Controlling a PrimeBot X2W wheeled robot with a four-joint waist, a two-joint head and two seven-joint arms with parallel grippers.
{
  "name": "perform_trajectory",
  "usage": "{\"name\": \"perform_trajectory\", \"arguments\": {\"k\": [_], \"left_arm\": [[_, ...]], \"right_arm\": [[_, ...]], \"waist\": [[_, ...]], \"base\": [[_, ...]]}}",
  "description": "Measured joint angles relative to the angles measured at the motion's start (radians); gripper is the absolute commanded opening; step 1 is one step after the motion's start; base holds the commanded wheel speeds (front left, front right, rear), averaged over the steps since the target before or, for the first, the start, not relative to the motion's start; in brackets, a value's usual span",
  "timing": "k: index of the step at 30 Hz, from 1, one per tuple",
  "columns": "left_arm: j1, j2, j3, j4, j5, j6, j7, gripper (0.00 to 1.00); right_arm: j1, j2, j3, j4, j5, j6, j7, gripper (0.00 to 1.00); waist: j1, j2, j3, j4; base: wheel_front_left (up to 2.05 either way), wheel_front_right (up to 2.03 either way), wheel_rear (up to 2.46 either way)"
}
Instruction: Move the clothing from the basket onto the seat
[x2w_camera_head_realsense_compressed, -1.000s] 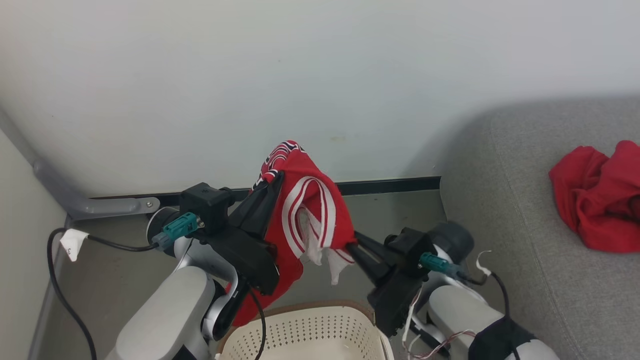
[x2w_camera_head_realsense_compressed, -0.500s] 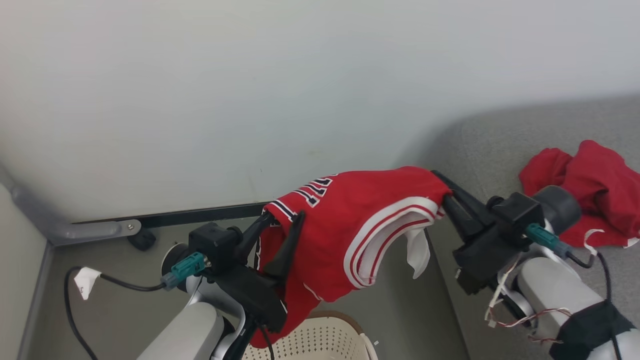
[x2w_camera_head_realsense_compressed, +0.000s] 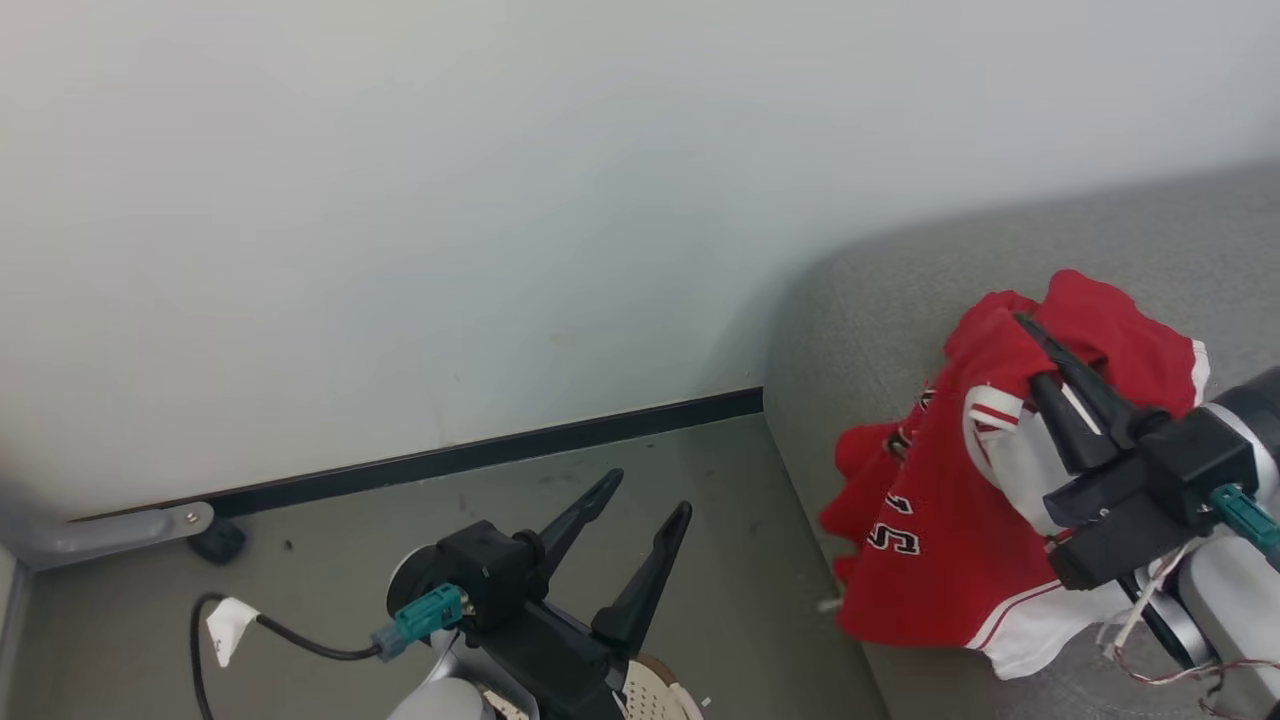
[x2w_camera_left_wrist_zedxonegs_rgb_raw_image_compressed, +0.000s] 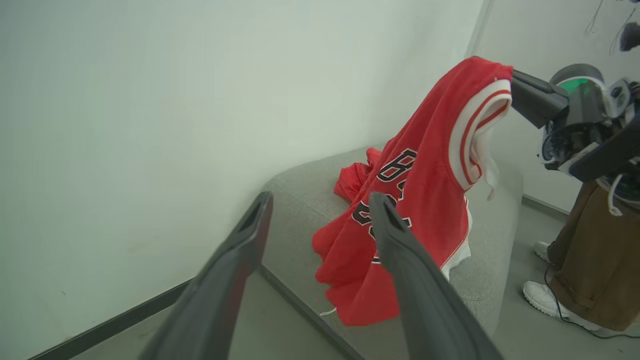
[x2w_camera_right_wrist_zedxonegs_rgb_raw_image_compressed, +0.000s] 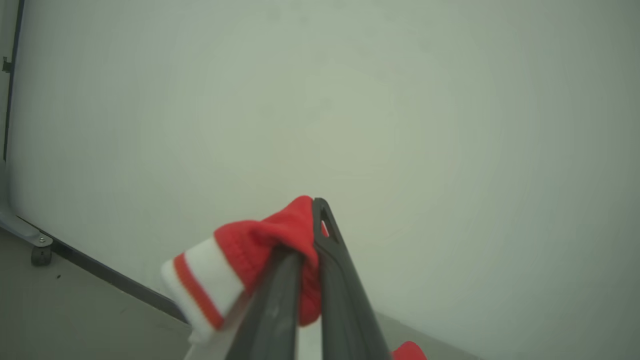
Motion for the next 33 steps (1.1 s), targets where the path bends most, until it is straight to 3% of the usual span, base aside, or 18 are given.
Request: {"name": "perform_trajectory", "arguments": {"k": [7,13,24,33], "left_arm": [[0.023,0.005,-0.030,-0.061,0.012,-0.004,-0.003,1.00],[0.024,0.012,-0.042,-0.107,0.019,-0.008,-0.003,1.00],[0.024,0.024,-0.065,-0.169,0.044,-0.008,0.001,1.00],[0.018,0.031,-0.071,-0.200,0.071,-0.007,0.015,1.00]], "right_arm": [[0.070,-0.075,-0.070,-0.104,-0.013,-0.046,0.000,0.00],[0.095,-0.106,-0.115,-0.176,-0.026,-0.055,0.000,0.00],[0.116,-0.126,-0.177,-0.264,-0.034,-0.072,0.000,0.00],[0.111,-0.111,-0.192,-0.257,-0.010,-0.071,0.000,0.00]], "waist": [[0.0000,0.0000,0.003,-0.062],[0.0000,0.0000,0.013,-0.118],[0.0001,0.0000,0.051,-0.223],[0.0003,0.0000,0.102,-0.288]], "base": [[0.00,0.00,0.00],[0.00,0.00,0.00],[0.00,0.00,0.00],[0.00,0.00,0.00]]}}
